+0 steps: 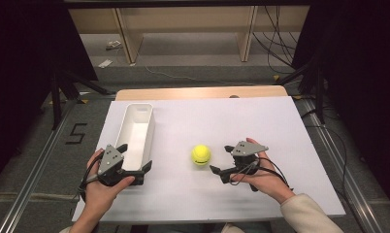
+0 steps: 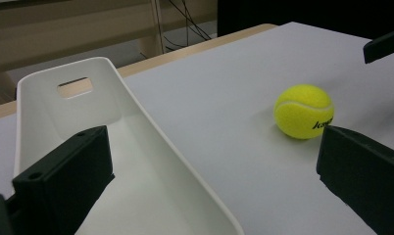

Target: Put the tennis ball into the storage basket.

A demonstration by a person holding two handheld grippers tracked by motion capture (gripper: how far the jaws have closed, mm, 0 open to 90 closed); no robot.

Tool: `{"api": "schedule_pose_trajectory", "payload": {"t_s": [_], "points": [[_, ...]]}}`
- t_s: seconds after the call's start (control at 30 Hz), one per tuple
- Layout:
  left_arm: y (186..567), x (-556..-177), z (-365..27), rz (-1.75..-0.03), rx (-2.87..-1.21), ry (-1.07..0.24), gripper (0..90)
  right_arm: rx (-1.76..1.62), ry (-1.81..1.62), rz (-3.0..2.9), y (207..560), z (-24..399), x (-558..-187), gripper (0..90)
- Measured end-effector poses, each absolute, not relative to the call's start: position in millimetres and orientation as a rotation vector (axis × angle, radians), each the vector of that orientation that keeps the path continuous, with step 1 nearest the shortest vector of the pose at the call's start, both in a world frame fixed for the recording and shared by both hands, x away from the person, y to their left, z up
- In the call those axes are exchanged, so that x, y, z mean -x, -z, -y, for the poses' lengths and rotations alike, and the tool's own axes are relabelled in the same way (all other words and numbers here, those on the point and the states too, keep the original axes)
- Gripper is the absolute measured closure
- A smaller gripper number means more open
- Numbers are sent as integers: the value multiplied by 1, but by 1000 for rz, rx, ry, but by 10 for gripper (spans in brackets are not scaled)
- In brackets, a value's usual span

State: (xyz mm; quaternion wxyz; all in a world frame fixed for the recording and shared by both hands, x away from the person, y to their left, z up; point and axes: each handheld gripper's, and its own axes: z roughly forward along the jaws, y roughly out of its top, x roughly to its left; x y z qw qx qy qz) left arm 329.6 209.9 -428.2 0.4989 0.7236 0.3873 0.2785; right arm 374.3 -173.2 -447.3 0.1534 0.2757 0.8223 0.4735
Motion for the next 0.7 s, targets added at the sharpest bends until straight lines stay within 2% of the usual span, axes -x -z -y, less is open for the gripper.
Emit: {"api": "schedule_pose_trajectory", "payload": {"t_s": [0.7], "points": [[428,-330,-210,-936,-1750,-674,0,-801,-1335,-2368,453,158,-390,69]]}}
